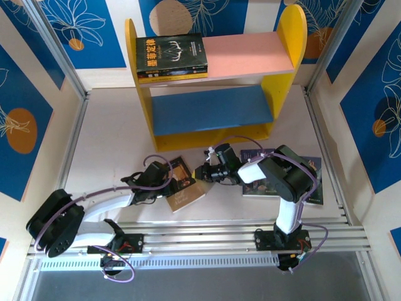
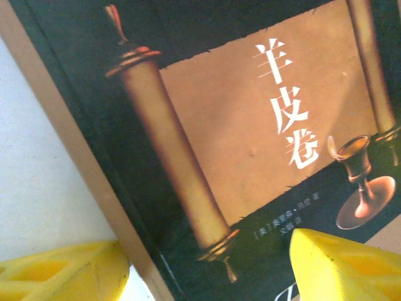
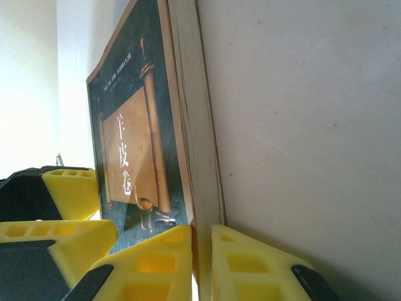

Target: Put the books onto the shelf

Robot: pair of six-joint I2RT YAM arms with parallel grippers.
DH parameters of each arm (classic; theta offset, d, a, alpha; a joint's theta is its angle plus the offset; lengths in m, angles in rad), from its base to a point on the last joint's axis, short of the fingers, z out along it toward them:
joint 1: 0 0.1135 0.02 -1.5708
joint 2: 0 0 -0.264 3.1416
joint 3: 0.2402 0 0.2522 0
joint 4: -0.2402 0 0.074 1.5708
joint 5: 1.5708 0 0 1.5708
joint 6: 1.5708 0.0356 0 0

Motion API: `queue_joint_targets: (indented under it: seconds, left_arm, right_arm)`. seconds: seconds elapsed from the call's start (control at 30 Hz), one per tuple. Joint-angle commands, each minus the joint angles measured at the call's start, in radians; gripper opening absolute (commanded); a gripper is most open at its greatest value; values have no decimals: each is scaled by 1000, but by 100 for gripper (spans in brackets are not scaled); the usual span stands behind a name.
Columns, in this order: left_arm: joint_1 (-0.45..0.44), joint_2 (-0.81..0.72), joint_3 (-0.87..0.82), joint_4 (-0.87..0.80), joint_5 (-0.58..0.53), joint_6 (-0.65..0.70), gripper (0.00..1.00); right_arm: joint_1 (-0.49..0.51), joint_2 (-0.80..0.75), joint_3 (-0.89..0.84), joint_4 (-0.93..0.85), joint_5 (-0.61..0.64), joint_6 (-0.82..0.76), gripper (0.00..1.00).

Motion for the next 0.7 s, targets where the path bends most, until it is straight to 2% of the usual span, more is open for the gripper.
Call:
queue_joint_targets:
  seconds: [0.0,0.4,0.67]
  left_arm:
    - [4,23,22,207,94,21,72]
    - [6,-181,18,210,91,1,73]
    - [8,-168,16,184,70,-4,72]
  right_arm:
    - [74,72,-31,-119,-18,10,13]
    - [98,66,-15,-148,-5,1,12]
    - [109,65,-3,-160,-1,-3,12]
